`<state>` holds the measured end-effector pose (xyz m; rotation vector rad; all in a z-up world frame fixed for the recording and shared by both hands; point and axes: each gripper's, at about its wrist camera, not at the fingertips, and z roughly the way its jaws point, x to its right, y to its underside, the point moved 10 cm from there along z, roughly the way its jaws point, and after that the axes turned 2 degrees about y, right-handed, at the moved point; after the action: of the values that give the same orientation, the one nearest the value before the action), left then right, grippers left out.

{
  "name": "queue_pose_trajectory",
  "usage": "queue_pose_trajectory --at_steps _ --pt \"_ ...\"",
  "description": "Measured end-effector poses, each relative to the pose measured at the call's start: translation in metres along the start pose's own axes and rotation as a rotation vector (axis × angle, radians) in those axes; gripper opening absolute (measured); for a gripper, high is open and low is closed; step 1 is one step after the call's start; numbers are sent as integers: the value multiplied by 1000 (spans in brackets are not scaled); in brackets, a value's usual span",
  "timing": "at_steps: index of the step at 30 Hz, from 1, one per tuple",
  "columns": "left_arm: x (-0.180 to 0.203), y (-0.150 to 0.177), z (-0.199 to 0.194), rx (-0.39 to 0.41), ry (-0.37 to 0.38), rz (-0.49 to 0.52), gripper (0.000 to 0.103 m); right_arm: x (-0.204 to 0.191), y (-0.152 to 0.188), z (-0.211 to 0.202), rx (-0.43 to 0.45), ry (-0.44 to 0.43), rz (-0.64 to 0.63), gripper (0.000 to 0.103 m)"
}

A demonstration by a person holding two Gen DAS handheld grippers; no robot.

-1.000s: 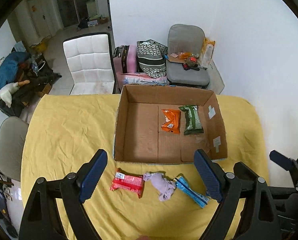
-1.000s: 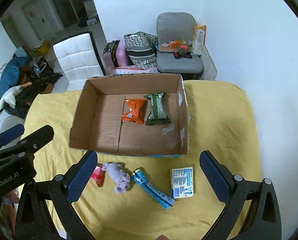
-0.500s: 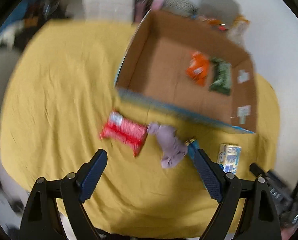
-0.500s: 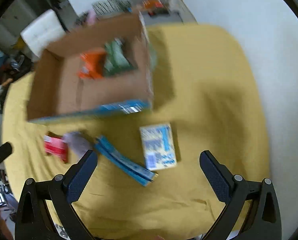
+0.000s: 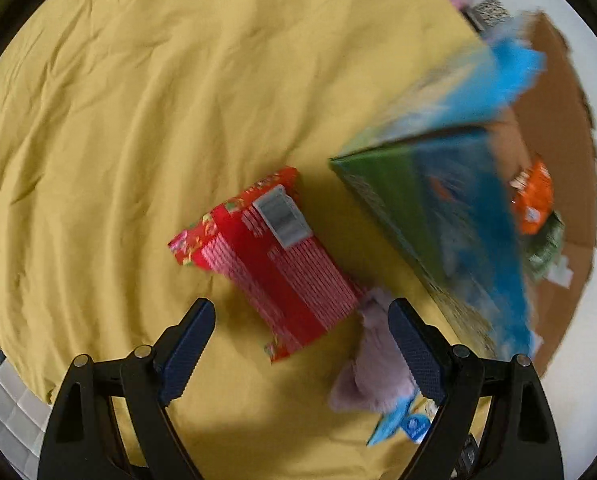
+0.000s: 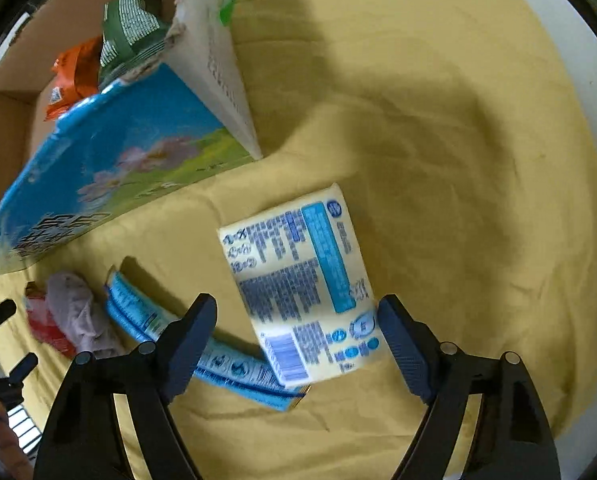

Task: Organize soft objects
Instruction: 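Grasp the red wrapper pack with the left tool while the right tool grasps the milk carton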

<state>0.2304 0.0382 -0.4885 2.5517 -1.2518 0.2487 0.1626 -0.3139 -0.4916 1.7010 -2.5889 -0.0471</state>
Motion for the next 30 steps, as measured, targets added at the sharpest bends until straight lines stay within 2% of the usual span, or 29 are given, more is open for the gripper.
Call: queue_pose_trajectory --at_steps 6,10,12,13,15,21,27,30 --pt "-10 -3 31 -39 -44 -36 90 4 -3 10 0 18 6 85" --pt "-8 -4 33 3 -76 8 89 2 -12 21 -22 25 7 85" --pt "-10 0 32 13 -85 51 77 3 -10 28 -48 12 10 81" --pt "-12 6 30 16 -94 71 73 3 -9 32 -64 4 3 72" --pt "-18 13 29 15 -127 137 65 7 -3 33 -71 3 -9 71" --pt "-22 53 29 32 -252 361 52 5 12 35 -103 6 -62 67" --pt "-31 116 40 2 -341 590 49 13 55 39 -167 47 -114 67" --pt "-30 126 45 26 -378 649 51 16 72 44 -185 63 -133 67"
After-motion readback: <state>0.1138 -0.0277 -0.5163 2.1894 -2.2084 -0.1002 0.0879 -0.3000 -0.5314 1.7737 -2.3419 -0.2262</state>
